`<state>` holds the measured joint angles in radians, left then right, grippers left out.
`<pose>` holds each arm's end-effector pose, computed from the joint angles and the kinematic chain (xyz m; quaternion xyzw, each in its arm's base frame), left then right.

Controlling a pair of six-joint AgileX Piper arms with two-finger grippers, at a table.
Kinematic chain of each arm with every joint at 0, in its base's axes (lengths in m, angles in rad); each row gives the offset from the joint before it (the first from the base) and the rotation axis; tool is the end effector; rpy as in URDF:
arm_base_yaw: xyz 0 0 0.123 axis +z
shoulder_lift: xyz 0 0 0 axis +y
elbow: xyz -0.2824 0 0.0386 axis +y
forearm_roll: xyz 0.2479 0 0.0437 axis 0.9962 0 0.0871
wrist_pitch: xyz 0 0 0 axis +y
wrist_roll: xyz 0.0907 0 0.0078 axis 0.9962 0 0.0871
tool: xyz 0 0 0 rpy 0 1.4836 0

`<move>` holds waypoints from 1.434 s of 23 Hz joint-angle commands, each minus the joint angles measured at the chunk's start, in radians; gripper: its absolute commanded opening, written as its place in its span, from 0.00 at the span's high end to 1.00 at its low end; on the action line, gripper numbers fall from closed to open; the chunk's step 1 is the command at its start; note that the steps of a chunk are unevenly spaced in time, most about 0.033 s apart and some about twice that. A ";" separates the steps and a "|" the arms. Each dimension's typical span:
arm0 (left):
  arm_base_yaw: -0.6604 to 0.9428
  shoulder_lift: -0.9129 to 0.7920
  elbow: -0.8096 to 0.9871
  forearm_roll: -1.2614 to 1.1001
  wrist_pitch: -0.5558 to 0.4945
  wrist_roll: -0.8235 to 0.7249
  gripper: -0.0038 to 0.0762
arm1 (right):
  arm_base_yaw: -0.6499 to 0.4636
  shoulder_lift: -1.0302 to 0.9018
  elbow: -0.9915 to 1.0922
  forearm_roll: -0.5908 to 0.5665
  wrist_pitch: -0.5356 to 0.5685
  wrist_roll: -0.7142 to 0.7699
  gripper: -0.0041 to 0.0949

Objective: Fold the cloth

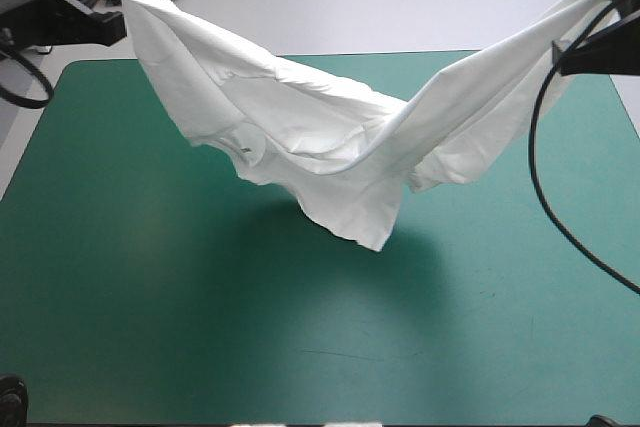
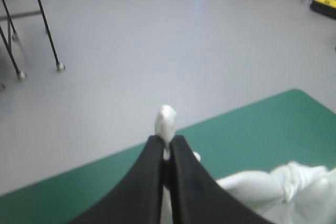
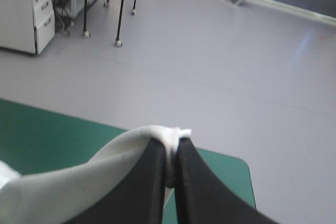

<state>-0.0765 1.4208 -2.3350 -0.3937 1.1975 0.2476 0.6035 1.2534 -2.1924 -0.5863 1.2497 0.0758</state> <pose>0.1934 -0.0475 0.6167 0.1819 0.7383 -0.1322 0.6359 0.1392 0.0379 0.6164 -0.0988 0.7483 -0.0567 0.6535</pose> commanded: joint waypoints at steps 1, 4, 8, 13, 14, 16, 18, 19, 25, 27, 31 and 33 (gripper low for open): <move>0.000 -0.030 -0.162 -0.042 -0.144 -0.001 0.98 | -0.002 0.022 -0.178 -0.020 -0.079 -0.076 0.97; 0.000 -0.030 -0.257 -0.105 -0.190 -0.001 0.98 | -0.002 0.041 -0.280 0.052 -0.135 -0.105 0.97; 0.000 -0.030 -0.311 -0.139 -0.275 -0.001 0.98 | -0.002 0.041 -0.297 0.081 -0.249 -0.133 0.97; 0.000 -0.022 -0.318 -0.125 -0.213 -0.001 0.98 | -0.002 0.048 -0.297 0.082 -0.195 -0.133 0.97; 0.000 -0.012 -0.304 -0.108 -0.165 -0.001 0.98 | -0.002 0.064 -0.297 0.054 -0.132 -0.126 0.97; 0.000 0.022 -0.261 -0.087 -0.096 -0.010 0.98 | -0.002 0.099 -0.284 -0.008 -0.031 -0.092 0.97; 0.000 0.070 -0.205 -0.054 -0.017 -0.030 0.98 | -0.002 0.139 -0.238 -0.049 0.000 -0.076 0.98; 0.000 0.089 -0.181 -0.047 0.010 -0.033 0.98 | -0.002 0.158 -0.207 -0.066 0.000 -0.076 0.98; 0.000 0.214 0.006 0.019 0.067 -0.033 0.98 | -0.043 0.260 0.053 -0.077 -0.037 0.010 0.98; 0.000 0.253 0.059 0.023 0.060 -0.033 0.98 | -0.092 0.290 0.131 -0.028 -0.079 0.036 0.98; 0.000 0.347 0.153 0.030 0.005 -0.033 0.98 | -0.235 0.373 0.243 0.174 -0.146 0.051 0.98; 0.000 0.389 0.164 0.032 -0.022 -0.033 0.98 | -0.307 0.418 0.262 0.261 -0.172 0.041 0.98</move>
<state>-0.0765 1.8055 -2.1723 -0.3425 1.2559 0.2221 0.3885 1.6601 -1.9361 -0.4046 1.1711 0.1170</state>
